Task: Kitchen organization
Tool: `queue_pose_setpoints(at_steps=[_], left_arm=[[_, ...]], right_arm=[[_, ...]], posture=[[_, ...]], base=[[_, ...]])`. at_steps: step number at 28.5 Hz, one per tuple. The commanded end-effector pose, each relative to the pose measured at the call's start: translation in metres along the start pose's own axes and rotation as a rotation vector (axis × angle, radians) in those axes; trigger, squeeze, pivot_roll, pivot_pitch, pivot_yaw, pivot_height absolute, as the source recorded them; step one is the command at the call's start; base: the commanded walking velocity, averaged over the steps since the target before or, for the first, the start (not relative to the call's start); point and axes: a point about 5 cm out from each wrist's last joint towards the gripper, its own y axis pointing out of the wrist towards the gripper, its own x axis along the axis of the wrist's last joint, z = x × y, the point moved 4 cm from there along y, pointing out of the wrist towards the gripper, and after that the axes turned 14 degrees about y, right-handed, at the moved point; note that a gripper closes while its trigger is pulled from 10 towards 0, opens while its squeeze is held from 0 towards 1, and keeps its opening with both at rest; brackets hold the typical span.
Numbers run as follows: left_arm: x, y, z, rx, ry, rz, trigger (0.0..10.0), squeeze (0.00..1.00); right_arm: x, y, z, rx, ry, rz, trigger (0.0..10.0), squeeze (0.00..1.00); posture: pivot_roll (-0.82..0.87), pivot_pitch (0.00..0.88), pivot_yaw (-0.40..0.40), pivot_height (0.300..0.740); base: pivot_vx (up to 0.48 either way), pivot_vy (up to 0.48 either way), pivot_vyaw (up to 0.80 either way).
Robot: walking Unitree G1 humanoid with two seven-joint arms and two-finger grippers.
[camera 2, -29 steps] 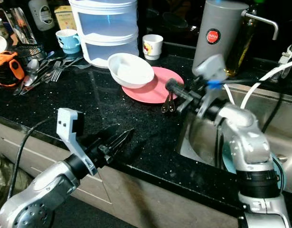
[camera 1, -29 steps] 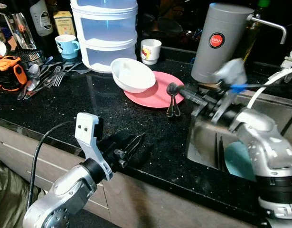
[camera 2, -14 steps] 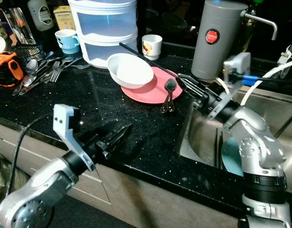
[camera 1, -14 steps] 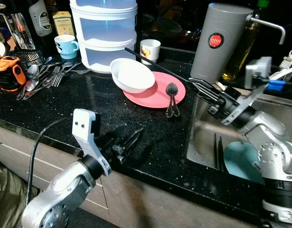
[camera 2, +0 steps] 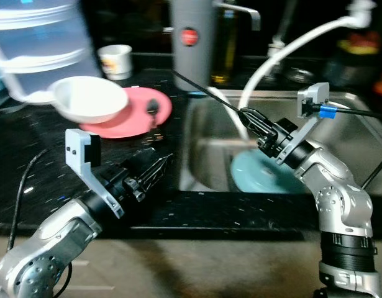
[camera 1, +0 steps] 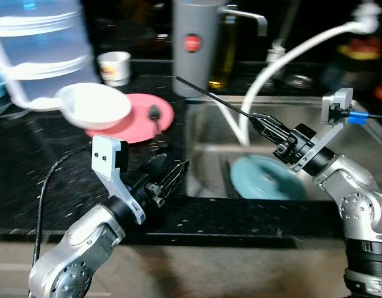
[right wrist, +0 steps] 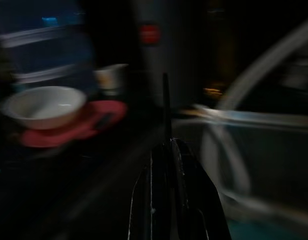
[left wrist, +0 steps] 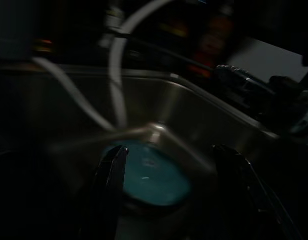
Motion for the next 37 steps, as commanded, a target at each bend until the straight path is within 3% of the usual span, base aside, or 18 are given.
queue_pose_setpoints(at_steps=[1, 3, 4, 5, 6, 7, 8, 9, 16, 17, 18, 19, 21, 28, 32, 34, 36, 37], left_arm=[[-0.005, 0.001, -0.007, -0.041, -0.017, 0.025, 10.0, 0.00], [-0.007, 0.001, -0.008, -0.049, -0.018, 0.032, 10.0, 0.00], [-0.008, 0.000, -0.009, -0.055, -0.019, 0.039, 10.0, 0.00], [-0.008, 0.000, -0.009, -0.055, -0.019, 0.039, 10.0, 0.00], [-0.010, 0.000, -0.009, -0.057, -0.017, 0.048, 10.0, 0.00], [-0.010, 0.000, -0.009, -0.057, -0.017, 0.048, 10.0, 0.00], [-0.011, 0.000, -0.010, -0.058, -0.015, 0.054, 10.0, 0.00], [-0.012, -0.001, -0.010, -0.059, -0.014, 0.057, 10.0, 0.00], [-0.012, -0.001, -0.011, -0.059, -0.013, 0.059, 10.0, 0.00], [-0.013, -0.001, -0.012, -0.061, -0.013, 0.059, 10.0, 0.00], [-0.013, -0.001, -0.012, -0.062, -0.012, 0.059, 10.0, 0.00], [-0.013, -0.001, -0.012, -0.062, -0.012, 0.059, 10.0, 0.00], [-0.012, 0.000, -0.011, -0.052, -0.003, 0.056, 10.0, 0.00], [-0.010, 0.000, 0.001, 0.019, 0.025, 0.049, 10.0, 0.00], [-0.005, -0.001, 0.021, 0.126, 0.081, 0.043, 10.0, 0.00], [0.000, -0.002, 0.033, 0.187, 0.133, 0.043, 10.0, 0.00], [0.011, -0.004, 0.052, 0.268, 0.242, 0.046, 10.0, 0.00], [0.011, -0.004, 0.052, 0.268, 0.242, 0.046, 10.0, 0.00]], right_arm=[[-0.001, 0.001, -0.009, -0.059, -0.063, 0.019, 0.0, 0.00], [-0.004, 0.002, -0.012, -0.087, -0.108, 0.045, 0.0, 0.00], [-0.008, 0.003, -0.014, -0.103, -0.137, 0.067, 1.0, 0.00], [-0.008, 0.003, -0.014, -0.103, -0.137, 0.067, 1.0, 0.00], [-0.012, 0.004, -0.017, -0.127, -0.166, 0.089, 10.0, 0.00], [-0.012, 0.004, -0.017, -0.127, -0.166, 0.089, 10.0, 0.00], [-0.015, 0.005, -0.017, -0.135, -0.187, 0.104, 10.0, 0.97], [-0.018, 0.006, -0.019, -0.153, -0.214, 0.124, 10.0, 1.00], [-0.010, 0.013, -0.017, -0.167, -0.235, 0.079, 10.0, 1.00], [-0.005, 0.015, -0.013, -0.145, -0.214, 0.040, 10.0, 0.86], [-0.001, 0.017, -0.007, -0.114, -0.187, 0.007, 10.0, 0.00], [-0.001, 0.017, -0.007, -0.114, -0.187, 0.007, 10.0, 0.00], [0.003, 0.023, 0.014, -0.010, -0.143, -0.049, 10.0, 0.00], [-0.008, 0.030, 0.026, 0.030, -0.176, -0.012, 10.0, 0.00], [-0.013, 0.036, 0.031, 0.048, -0.159, -0.009, 10.0, 0.00], [-0.016, 0.038, 0.034, 0.062, -0.151, -0.004, 10.0, 0.00], [-0.021, 0.039, 0.040, 0.091, -0.122, 0.002, 10.0, 0.00], [-0.021, 0.039, 0.040, 0.091, -0.122, 0.002, 10.0, 0.00]], posture=[[0.08, 0.000, 0.016, 0.740], [0.08, 0.000, 0.014, 0.740], [0.08, 0.000, 0.012, 0.740], [0.08, 0.000, 0.012, 0.740], [0.08, 0.000, 0.012, 0.740], [0.08, 0.000, 0.012, 0.740], [0.09, 0.000, 0.009, 0.740], [0.09, 0.000, 0.007, 0.740], [0.09, 0.000, 0.002, 0.740], [0.09, 0.000, 0.002, 0.740], [0.09, 0.000, 0.001, 0.740], [0.09, 0.000, 0.001, 0.740], [0.09, 0.000, -0.001, 0.740], [0.09, 0.000, -0.005, 0.740], [0.10, 0.000, -0.010, 0.740], [0.10, 0.000, -0.011, 0.740], [0.10, 0.000, -0.013, 0.740], [0.10, 0.000, -0.013, 0.740]], base=[[0.000, 0.000, -0.79], [0.000, 0.000, -0.79], [0.000, 0.000, -0.45], [0.000, 0.000, -0.45], [0.000, 0.000, 0.00], [0.000, 0.000, 0.00], [0.000, 0.000, 0.00], [0.000, 0.000, 0.00], [0.000, 0.000, 0.00], [0.000, 0.000, 0.00], [0.000, 0.000, 0.00], [0.000, 0.000, 0.00], [0.000, 0.000, 0.00], [0.000, 0.000, 0.67], [0.000, 0.000, 0.78], [0.000, 0.000, 0.78], [0.000, 0.000, 0.38], [0.000, 0.000, 0.00]])
